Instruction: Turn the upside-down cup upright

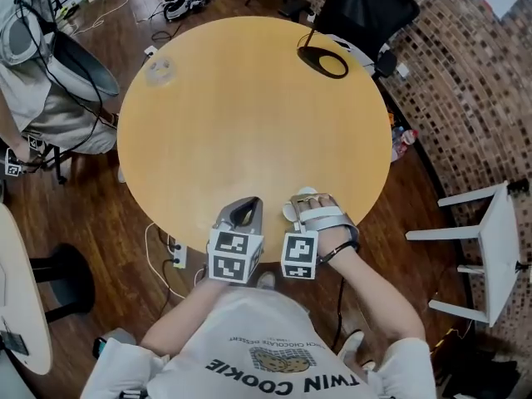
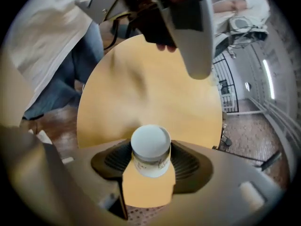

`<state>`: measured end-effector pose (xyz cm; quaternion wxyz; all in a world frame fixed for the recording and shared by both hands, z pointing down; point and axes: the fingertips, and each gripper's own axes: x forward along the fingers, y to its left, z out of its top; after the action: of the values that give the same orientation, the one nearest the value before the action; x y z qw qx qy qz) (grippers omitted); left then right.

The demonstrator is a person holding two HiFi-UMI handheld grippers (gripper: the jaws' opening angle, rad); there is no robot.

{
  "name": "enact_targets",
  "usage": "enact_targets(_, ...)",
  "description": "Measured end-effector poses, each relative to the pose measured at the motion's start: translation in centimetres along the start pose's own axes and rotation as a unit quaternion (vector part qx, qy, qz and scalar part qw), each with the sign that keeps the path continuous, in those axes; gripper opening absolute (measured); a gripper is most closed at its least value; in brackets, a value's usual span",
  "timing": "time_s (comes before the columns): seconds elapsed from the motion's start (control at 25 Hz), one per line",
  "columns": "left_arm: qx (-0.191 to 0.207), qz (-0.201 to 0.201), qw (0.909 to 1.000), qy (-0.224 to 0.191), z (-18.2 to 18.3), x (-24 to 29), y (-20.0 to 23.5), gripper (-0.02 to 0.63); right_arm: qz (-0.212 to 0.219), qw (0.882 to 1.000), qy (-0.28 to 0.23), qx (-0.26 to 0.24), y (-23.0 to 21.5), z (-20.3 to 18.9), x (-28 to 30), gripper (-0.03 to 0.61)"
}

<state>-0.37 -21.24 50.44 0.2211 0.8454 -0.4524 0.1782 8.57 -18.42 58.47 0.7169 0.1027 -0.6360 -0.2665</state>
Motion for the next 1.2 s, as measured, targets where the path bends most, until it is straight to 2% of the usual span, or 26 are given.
enact_targets(0.12, -0.011, 0.003, 0.9999, -0.004, 0.1, 0.2, 0.3, 0.006, 0.017, 0.996, 0.029, -0.081, 0.4, 0.1, 0.4, 0.261)
enact_targets(0.24, -0.021, 0.012, 0.9997, -0.007, 0.6, 0.1, 0.9, 0.006, 0.039, 0.989, 0.039, -0.140, 0.8, 0.7, 0.9, 0.261)
enact_targets(0.44, -0.034, 0.031, 0.9988, -0.015, 0.5, -0.4, 2.5, 0.006, 0.070, 0.979, 0.047, -0.185, 1.8, 2.3, 2.6, 0.261)
enact_targets(0.56, -0.035, 0.045, 0.9983, -0.017, 0.3, -0.9, 3.2, 0.006, 0.078, 0.979, 0.036, -0.182, 2.0, 3.2, 3.3, 0.261)
enact_targets(0.76, -0.037, 0.053, 0.9978, -0.017, 0.2, -1.3, 3.7, 0.006, 0.062, 0.987, 0.012, -0.150, 1.1, 3.9, 3.6, 0.261)
enact_targets(1.2, -0.032, 0.040, 0.9986, -0.012, -0.1, -1.0, 3.0, 0.006, 0.023, 0.996, -0.036, -0.076, 0.1, 4.7, 3.0, 0.270)
